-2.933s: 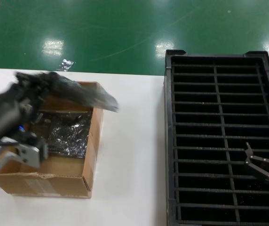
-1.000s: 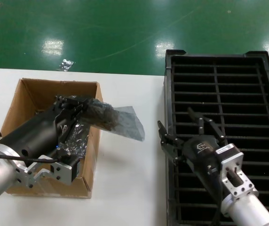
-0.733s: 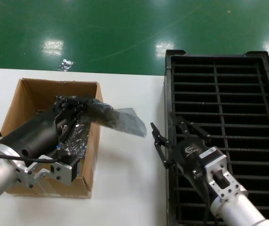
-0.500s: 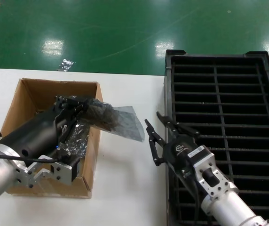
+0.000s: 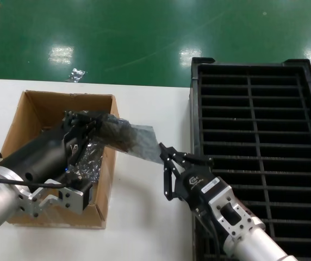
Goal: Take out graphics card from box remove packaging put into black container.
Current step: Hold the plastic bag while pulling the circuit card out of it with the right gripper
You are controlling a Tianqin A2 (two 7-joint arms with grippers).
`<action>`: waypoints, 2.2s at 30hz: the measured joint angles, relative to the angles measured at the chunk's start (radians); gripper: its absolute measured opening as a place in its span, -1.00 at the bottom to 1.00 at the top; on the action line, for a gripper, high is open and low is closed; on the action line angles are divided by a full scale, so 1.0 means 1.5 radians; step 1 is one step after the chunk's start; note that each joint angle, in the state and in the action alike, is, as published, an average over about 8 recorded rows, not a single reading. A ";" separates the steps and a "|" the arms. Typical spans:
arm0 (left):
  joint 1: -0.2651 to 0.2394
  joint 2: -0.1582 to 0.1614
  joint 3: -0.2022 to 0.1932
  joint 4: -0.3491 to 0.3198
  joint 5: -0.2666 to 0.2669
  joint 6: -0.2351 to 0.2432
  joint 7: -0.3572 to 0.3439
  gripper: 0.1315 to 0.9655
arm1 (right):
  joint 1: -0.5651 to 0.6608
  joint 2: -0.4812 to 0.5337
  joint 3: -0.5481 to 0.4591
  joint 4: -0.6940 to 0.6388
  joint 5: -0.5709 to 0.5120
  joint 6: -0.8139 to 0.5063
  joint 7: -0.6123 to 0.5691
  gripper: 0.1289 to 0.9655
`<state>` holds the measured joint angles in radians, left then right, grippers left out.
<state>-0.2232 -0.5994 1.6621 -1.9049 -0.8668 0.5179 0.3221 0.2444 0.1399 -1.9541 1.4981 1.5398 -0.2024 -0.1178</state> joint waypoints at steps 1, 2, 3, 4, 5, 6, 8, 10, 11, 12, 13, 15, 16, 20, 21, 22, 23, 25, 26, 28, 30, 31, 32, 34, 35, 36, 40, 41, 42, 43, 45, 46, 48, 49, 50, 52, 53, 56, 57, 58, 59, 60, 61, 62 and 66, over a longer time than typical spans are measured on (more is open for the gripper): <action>0.000 0.000 0.000 0.000 0.000 0.000 0.000 -0.98 | -0.003 0.002 -0.001 0.004 -0.010 -0.001 0.009 -0.93; 0.000 0.000 0.000 0.000 0.000 0.000 0.000 -0.98 | -0.006 0.004 -0.002 0.009 -0.019 -0.002 0.017 -0.93; 0.000 0.000 0.000 0.000 0.000 0.000 0.000 -0.98 | -0.009 0.006 -0.002 0.013 -0.028 -0.003 0.025 -0.94; 0.000 0.000 0.000 0.000 0.000 0.000 0.000 -0.98 | -0.012 0.007 -0.002 0.018 -0.037 -0.005 0.033 -0.95; 0.000 0.000 0.000 0.000 0.000 0.000 0.000 -0.98 | -0.015 0.008 -0.002 0.022 -0.046 -0.006 0.040 -0.95; 0.000 0.000 0.000 0.000 0.000 0.000 0.000 -0.98 | -0.018 0.009 -0.001 0.025 -0.054 -0.008 0.046 -0.96; 0.000 0.000 0.000 0.000 0.000 0.000 0.000 -0.98 | -0.021 0.009 -0.001 0.032 -0.067 -0.012 0.057 -0.98; 0.000 0.000 0.000 0.000 0.000 0.000 0.000 -0.98 | -0.023 0.008 0.000 0.036 -0.078 -0.015 0.064 -0.99; 0.000 0.000 0.000 0.000 0.000 0.000 0.000 -0.98 | -0.023 0.007 0.000 0.038 -0.082 -0.017 0.066 -0.99; 0.000 0.000 0.000 0.000 0.000 0.000 0.000 -0.98 | -0.023 0.006 0.000 0.039 -0.085 -0.018 0.068 -0.99; 0.000 0.000 0.000 0.000 0.000 0.000 0.000 -0.98 | -0.022 0.005 0.000 0.040 -0.089 -0.019 0.070 -0.99; 0.000 0.000 0.000 0.000 0.000 0.000 0.000 -0.98 | -0.021 0.003 -0.001 0.043 -0.096 -0.023 0.074 -0.99; 0.000 0.000 0.000 0.000 0.000 0.000 0.000 -0.98 | -0.021 0.002 -0.001 0.045 -0.100 -0.025 0.076 -0.99; 0.000 0.000 0.000 0.000 0.000 0.000 0.000 -0.98 | -0.026 -0.003 -0.001 0.056 -0.121 -0.036 0.088 -0.99; 0.000 0.000 0.000 0.000 0.000 0.000 0.000 -0.98 | -0.028 -0.004 0.000 0.060 -0.127 -0.039 0.092 -0.99; 0.000 0.000 0.000 0.000 0.000 0.000 0.000 -0.98 | -0.031 -0.005 0.002 0.065 -0.134 -0.043 0.097 -0.99; 0.000 0.000 0.000 0.000 0.000 0.000 0.000 -0.98 | -0.034 -0.007 0.004 0.069 -0.140 -0.046 0.101 -0.99; 0.000 0.000 0.000 0.000 0.000 0.000 0.000 -0.98 | -0.040 -0.009 0.008 0.078 -0.154 -0.053 0.111 -0.99; 0.000 0.000 0.000 0.000 0.000 0.000 0.000 -0.98 | -0.042 -0.010 0.010 0.082 -0.160 -0.057 0.116 -0.99; 0.000 0.000 0.000 0.000 0.000 0.000 0.000 -0.98 | -0.047 -0.013 0.015 0.089 -0.171 -0.063 0.123 -0.99; 0.000 0.000 0.000 0.000 0.000 0.000 0.000 -0.98 | -0.051 -0.015 0.018 0.095 -0.181 -0.069 0.129 -0.99; 0.000 0.000 0.000 0.000 0.000 0.000 0.000 -0.98 | -0.052 -0.016 0.019 0.098 -0.185 -0.072 0.132 -0.99; 0.000 0.000 0.000 0.000 0.000 0.000 0.000 -0.98 | -0.053 -0.017 0.020 0.100 -0.188 -0.075 0.134 -0.99; 0.000 0.000 0.000 0.000 0.000 0.000 0.000 -0.98 | -0.055 -0.017 0.022 0.105 -0.194 -0.080 0.138 -0.99; 0.000 0.000 0.000 0.000 0.000 0.000 0.000 -0.98 | -0.056 -0.017 0.023 0.107 -0.197 -0.083 0.139 -0.99; 0.000 0.000 0.000 0.000 0.000 0.000 0.000 -0.98 | -0.057 -0.017 0.024 0.109 -0.199 -0.086 0.141 -0.99; 0.000 0.000 0.000 0.000 0.000 0.000 0.000 -0.98 | -0.061 -0.016 0.026 0.117 -0.206 -0.095 0.145 -0.99; 0.000 0.000 0.000 0.000 0.000 0.000 0.000 -0.98 | -0.061 -0.015 0.026 0.118 -0.208 -0.097 0.145 -0.99; 0.000 0.000 0.000 0.000 0.000 0.000 0.000 -0.98 | -0.062 -0.015 0.026 0.119 -0.209 -0.099 0.145 -0.99; 0.000 0.000 0.000 0.000 0.000 0.000 0.000 -0.98 | -0.062 -0.015 0.025 0.120 -0.210 -0.100 0.145 -0.99; 0.000 0.000 0.000 0.000 0.000 0.000 0.000 -0.98 | -0.064 -0.015 0.023 0.123 -0.212 -0.104 0.145 -0.99; 0.000 0.000 0.000 0.000 0.000 0.000 0.000 -0.98 | -0.065 -0.015 0.022 0.124 -0.213 -0.106 0.145 -0.99; 0.000 0.000 0.000 0.000 0.000 0.000 0.000 -0.98 | -0.067 -0.016 0.019 0.127 -0.215 -0.110 0.145 -0.99; 0.000 0.000 0.000 0.000 0.000 0.000 0.000 -0.98 | -0.068 -0.016 0.017 0.128 -0.216 -0.111 0.145 -0.99; 0.000 0.000 0.000 0.000 0.000 0.000 0.000 -0.98 | -0.069 -0.017 0.016 0.130 -0.218 -0.113 0.145 -0.99; 0.000 0.000 0.000 0.000 0.000 0.000 0.000 -0.98 | -0.070 -0.019 0.014 0.131 -0.221 -0.115 0.145 -0.99; 0.000 0.000 0.000 0.000 0.000 0.000 0.000 -0.98 | -0.071 -0.020 0.014 0.132 -0.223 -0.116 0.146 -0.99; 0.000 0.000 0.000 0.000 0.000 0.000 0.000 -0.98 | -0.072 -0.025 0.015 0.132 -0.230 -0.118 0.147 -0.99; 0.000 0.000 0.000 0.000 0.000 0.000 0.000 -0.98 | -0.072 -0.026 0.016 0.132 -0.233 -0.119 0.148 -0.99; 0.000 0.000 0.000 0.000 0.000 0.000 0.000 -0.98 | -0.072 -0.028 0.017 0.132 -0.236 -0.120 0.149 -0.99; 0.000 0.000 0.000 0.000 0.000 0.000 0.000 -0.98 | -0.073 -0.029 0.018 0.133 -0.240 -0.122 0.151 -0.99; 0.000 0.000 0.000 0.000 0.000 0.000 0.000 -0.98 | -0.074 -0.031 0.019 0.134 -0.243 -0.123 0.152 -0.99; 0.000 0.000 0.000 0.000 0.000 0.000 0.000 -0.98 | -0.075 -0.032 0.020 0.135 -0.247 -0.125 0.154 -0.99; 0.000 0.000 0.000 0.000 0.000 0.000 0.000 -0.98 | -0.077 -0.034 0.021 0.137 -0.251 -0.127 0.156 -0.99; 0.000 0.000 0.000 0.000 0.000 0.000 0.000 -0.98 | -0.084 -0.038 0.028 0.143 -0.266 -0.134 0.163 -0.99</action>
<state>-0.2232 -0.5994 1.6621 -1.9049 -0.8668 0.5179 0.3220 0.1188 0.0827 -1.9128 1.7133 1.1414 -0.4035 0.1265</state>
